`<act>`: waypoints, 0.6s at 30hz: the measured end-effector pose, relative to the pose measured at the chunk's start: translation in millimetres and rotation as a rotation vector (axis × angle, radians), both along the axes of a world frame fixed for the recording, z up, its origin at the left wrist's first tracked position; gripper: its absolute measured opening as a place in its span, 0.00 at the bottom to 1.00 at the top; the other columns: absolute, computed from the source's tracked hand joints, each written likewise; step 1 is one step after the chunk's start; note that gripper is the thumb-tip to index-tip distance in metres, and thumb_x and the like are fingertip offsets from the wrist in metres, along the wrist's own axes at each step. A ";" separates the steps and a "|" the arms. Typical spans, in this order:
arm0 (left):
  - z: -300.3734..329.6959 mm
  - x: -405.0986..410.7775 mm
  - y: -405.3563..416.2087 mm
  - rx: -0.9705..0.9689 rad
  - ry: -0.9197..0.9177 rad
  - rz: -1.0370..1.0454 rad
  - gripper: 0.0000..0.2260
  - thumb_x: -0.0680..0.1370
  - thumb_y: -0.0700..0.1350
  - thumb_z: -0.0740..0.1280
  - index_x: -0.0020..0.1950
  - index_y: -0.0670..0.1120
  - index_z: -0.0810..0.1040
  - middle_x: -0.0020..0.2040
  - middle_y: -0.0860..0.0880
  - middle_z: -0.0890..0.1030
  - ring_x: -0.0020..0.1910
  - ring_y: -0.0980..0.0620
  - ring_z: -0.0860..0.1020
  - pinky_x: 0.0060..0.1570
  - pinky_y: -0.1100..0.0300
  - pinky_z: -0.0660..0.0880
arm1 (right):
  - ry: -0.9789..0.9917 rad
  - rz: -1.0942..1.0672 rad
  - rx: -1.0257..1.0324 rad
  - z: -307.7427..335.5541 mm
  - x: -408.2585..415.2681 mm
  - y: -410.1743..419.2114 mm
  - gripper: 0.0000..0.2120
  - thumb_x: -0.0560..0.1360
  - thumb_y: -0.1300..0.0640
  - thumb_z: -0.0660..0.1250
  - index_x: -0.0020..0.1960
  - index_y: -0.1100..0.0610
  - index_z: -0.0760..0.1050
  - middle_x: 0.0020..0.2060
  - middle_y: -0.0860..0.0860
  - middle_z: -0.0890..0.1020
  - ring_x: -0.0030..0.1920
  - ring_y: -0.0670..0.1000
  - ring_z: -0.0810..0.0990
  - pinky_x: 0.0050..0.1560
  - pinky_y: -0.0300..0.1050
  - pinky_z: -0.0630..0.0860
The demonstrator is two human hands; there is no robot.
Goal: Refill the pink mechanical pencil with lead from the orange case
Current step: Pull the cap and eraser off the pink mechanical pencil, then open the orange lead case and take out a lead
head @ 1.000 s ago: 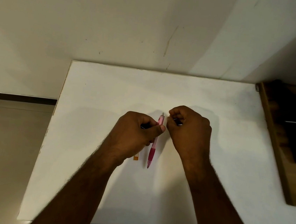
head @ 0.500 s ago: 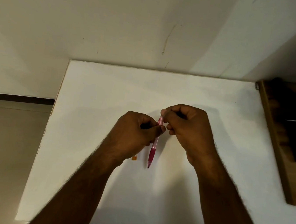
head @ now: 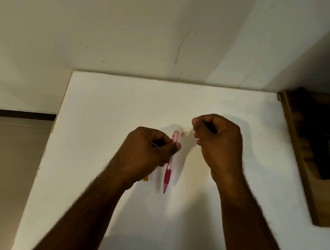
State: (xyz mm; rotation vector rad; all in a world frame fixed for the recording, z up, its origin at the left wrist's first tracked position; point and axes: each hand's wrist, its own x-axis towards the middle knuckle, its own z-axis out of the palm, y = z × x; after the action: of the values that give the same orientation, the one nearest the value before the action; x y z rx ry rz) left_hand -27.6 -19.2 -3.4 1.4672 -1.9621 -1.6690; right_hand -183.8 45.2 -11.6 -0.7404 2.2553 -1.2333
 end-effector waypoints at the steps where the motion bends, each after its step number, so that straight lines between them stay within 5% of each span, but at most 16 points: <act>1: 0.1 0.2 -0.6 0.002 0.013 0.019 0.10 0.74 0.55 0.73 0.39 0.51 0.86 0.32 0.54 0.85 0.30 0.57 0.83 0.32 0.66 0.77 | 0.103 0.020 0.057 -1.7 -2.8 2.4 0.03 0.77 0.54 0.72 0.46 0.51 0.84 0.39 0.46 0.86 0.41 0.47 0.85 0.48 0.47 0.83; 9: 1.3 2.7 -1.4 0.007 0.037 0.052 0.09 0.73 0.53 0.74 0.37 0.50 0.85 0.31 0.52 0.84 0.29 0.56 0.82 0.34 0.65 0.77 | 0.486 0.251 0.359 -8.8 3.8 3.9 0.06 0.79 0.56 0.68 0.49 0.53 0.84 0.44 0.51 0.87 0.43 0.52 0.83 0.44 0.39 0.70; 14: 2.0 2.0 -1.4 0.006 0.030 0.044 0.09 0.74 0.53 0.74 0.38 0.49 0.86 0.31 0.51 0.84 0.29 0.56 0.82 0.33 0.67 0.76 | 0.463 0.257 0.369 -11.0 5.2 3.2 0.05 0.79 0.58 0.69 0.50 0.54 0.85 0.45 0.52 0.87 0.45 0.53 0.83 0.45 0.37 0.69; 18: 2.2 2.3 -2.5 0.007 0.035 0.046 0.09 0.74 0.53 0.74 0.39 0.48 0.86 0.31 0.51 0.84 0.30 0.56 0.83 0.34 0.66 0.76 | 0.340 0.176 0.296 -6.9 -2.5 5.3 0.04 0.76 0.58 0.73 0.49 0.52 0.85 0.46 0.49 0.88 0.47 0.51 0.85 0.51 0.41 0.77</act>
State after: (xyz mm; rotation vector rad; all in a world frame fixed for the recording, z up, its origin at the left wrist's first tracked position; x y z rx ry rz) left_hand -25.3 -21.7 -1.3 1.4641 -1.8924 -1.6726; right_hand -186.2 50.5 -18.4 -1.0668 2.5001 -0.7115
